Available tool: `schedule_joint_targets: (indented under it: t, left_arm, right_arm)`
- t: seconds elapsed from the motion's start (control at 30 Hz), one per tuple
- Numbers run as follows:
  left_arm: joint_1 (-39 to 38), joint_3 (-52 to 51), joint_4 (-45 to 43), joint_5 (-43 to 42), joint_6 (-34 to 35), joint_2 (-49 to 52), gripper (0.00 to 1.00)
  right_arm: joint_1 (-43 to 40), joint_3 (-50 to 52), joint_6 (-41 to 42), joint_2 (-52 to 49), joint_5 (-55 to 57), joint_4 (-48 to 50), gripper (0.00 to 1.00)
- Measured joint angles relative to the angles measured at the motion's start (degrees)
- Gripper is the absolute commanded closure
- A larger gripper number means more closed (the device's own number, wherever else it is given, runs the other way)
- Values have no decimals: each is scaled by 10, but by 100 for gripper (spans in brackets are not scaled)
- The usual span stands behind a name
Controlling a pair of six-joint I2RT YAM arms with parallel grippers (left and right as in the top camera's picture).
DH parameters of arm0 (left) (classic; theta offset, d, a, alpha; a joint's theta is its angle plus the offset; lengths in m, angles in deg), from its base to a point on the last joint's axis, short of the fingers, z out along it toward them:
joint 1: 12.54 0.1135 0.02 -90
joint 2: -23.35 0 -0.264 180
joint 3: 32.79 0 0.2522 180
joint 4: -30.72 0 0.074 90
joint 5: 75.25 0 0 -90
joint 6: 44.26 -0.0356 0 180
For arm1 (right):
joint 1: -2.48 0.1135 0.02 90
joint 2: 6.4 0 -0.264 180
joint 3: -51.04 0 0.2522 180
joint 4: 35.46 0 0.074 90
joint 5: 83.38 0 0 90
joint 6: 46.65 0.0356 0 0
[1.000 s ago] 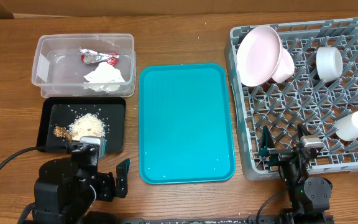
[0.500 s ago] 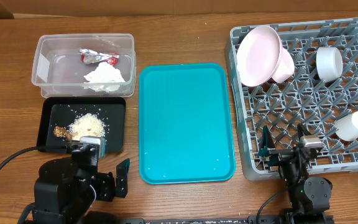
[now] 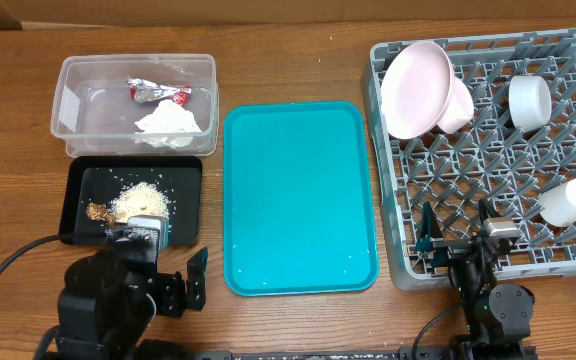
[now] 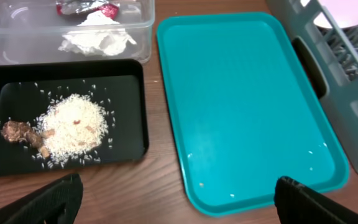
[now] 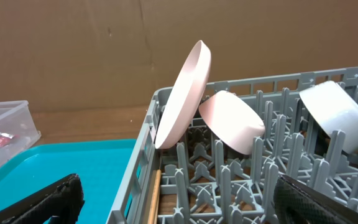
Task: Sort waste into correct bins and load items into the dishwasher
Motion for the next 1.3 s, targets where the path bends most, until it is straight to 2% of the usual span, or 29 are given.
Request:
schedule_joint_targets:
  t: [0.37,0.77,0.83,1.0,1.3]
  left_arm:
    - [28,-310,-369,13,0,-177,0]
    - [62,-512,-717,4,-9,-290,0]
    - [64,-532,-729,4,-11,-295,0]
    - [73,-550,-614,3,-11,-295,0]
    - [73,-550,-613,7,-11,-295,0]
  right_arm:
    - [0,0,0,0,0,0,0]
    - [0,0,0,0,0,0,0]
    - [0,0,0,0,0,0,0]
    - [1,0,0,0,0,0,0]
    - [0,0,0,0,0,0,0]
